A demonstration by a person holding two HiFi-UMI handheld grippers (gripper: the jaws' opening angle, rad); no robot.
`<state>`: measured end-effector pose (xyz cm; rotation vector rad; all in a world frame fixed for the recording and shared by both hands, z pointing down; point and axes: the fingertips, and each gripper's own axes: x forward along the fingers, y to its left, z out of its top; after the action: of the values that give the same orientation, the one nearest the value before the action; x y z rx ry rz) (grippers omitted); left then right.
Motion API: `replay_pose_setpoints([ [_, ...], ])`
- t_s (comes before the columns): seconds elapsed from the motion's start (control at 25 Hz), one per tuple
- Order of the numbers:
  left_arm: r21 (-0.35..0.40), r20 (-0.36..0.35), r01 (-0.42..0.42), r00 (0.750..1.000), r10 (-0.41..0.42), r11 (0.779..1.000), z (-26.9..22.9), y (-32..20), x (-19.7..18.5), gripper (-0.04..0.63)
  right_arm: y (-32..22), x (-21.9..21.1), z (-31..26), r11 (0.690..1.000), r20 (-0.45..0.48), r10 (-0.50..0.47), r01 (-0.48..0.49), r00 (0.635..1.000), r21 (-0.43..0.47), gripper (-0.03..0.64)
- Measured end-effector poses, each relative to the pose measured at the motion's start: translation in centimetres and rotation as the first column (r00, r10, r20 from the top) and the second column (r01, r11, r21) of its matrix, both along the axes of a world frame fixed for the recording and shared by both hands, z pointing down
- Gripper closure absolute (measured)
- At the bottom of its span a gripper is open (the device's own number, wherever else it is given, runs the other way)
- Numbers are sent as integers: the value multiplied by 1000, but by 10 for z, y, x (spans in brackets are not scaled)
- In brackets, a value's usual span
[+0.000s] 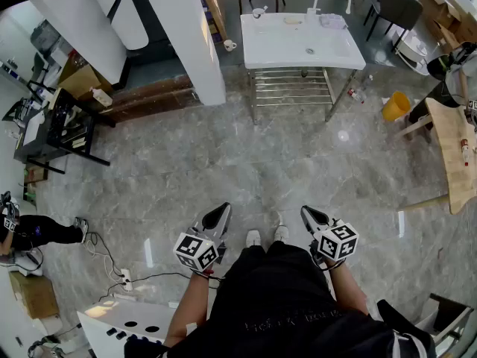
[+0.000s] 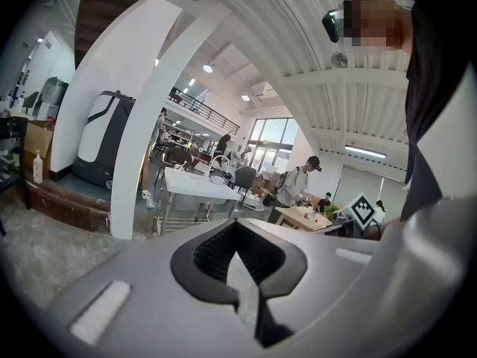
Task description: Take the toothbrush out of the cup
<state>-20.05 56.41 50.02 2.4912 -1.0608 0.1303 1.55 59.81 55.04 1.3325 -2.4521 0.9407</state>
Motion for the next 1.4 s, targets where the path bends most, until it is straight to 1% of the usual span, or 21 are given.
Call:
replay_pose_setpoints([
  [0.16, 8, -1, 40, 999, -40, 999, -5, -1, -12, 588, -4, -8, -2, 1000, -1, -17, 17, 1000, 7, 606],
  [0.28, 12, 14, 40, 999, -40, 999, -4, -2, -15, 588, -7, -12, -6, 999, -7, -27, 27, 1000, 17, 606],
  [0.4, 2, 10, 49, 999, -49, 999, -3, -4, -15, 588, -8, -12, -7, 999, -7, -37, 37, 999, 20, 605],
  [0.56, -6, 11, 38, 999, -38, 999, -5, -8, -7, 588, -13, -5, -15, 999, 33, -27, 26, 999, 41, 604],
  [0.68, -6, 20, 27, 999, -27, 1000, -5, -12, 1, 588, -15, 4, -16, 998, 32, -9, 7, 999, 61, 604],
  [0.84, 8, 33, 21, 999, -22, 1000, -8, -18, 21, 588, -16, 25, -11, 998, 39, -8, 6, 999, 60, 604],
  [1.12, 35, 41, 57, 997, -58, 998, -17, -19, 54, 588, -15, 67, 0, 999, 44, -30, 28, 999, 42, 604],
  [1.24, 38, 35, 58, 998, -60, 998, -20, -14, 58, 588, -16, 77, 0, 999, 52, -25, 22, 998, 42, 604],
  [1.4, 41, 52, 79, 995, -81, 996, -19, -15, 60, 588, -18, 85, 3, 999, 61, -21, 19, 998, 44, 604],
])
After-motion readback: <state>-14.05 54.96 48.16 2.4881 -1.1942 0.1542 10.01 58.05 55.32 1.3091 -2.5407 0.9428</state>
